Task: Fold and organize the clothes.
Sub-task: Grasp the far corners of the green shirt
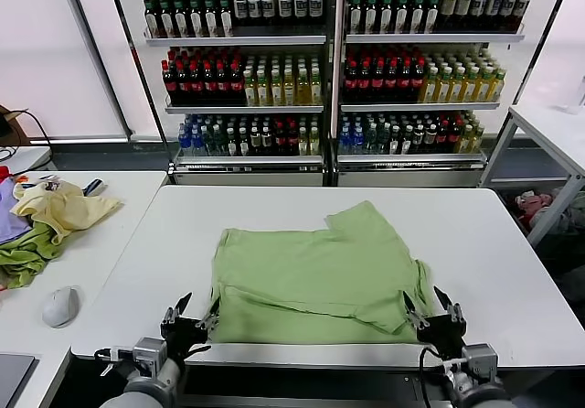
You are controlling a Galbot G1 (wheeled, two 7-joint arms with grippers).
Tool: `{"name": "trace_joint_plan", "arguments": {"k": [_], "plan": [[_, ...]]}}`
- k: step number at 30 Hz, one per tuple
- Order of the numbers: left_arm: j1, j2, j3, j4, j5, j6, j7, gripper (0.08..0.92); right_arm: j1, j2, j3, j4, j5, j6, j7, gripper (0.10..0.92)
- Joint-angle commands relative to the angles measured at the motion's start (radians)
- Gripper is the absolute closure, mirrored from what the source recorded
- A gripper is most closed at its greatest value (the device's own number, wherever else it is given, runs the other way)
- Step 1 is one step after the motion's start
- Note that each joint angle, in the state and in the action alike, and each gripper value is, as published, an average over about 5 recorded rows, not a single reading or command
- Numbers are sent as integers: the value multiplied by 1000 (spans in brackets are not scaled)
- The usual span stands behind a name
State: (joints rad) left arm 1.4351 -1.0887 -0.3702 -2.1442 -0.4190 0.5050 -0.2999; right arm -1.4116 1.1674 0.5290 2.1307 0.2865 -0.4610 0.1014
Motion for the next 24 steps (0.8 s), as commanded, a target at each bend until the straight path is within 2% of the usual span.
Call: {"name": "trace_joint_plan", "arguments": {"k": [1, 5, 12, 24], "plan": [[-329, 8, 85, 234, -70, 8, -28, 225, 419, -32, -128, -267, 92, -56, 34, 211], [-457, -1, 140, 361, -71, 11, -35, 181, 559, -31, -189, -397, 110, -64, 38, 203], [-633, -40, 210, 571, -86, 9, -47, 177, 734, -5, -276, -623, 130, -75, 37, 203], [-793, -101, 275, 815, -78, 7, -54, 177, 965, 86, -351, -943, 107, -71, 31, 203]]}}
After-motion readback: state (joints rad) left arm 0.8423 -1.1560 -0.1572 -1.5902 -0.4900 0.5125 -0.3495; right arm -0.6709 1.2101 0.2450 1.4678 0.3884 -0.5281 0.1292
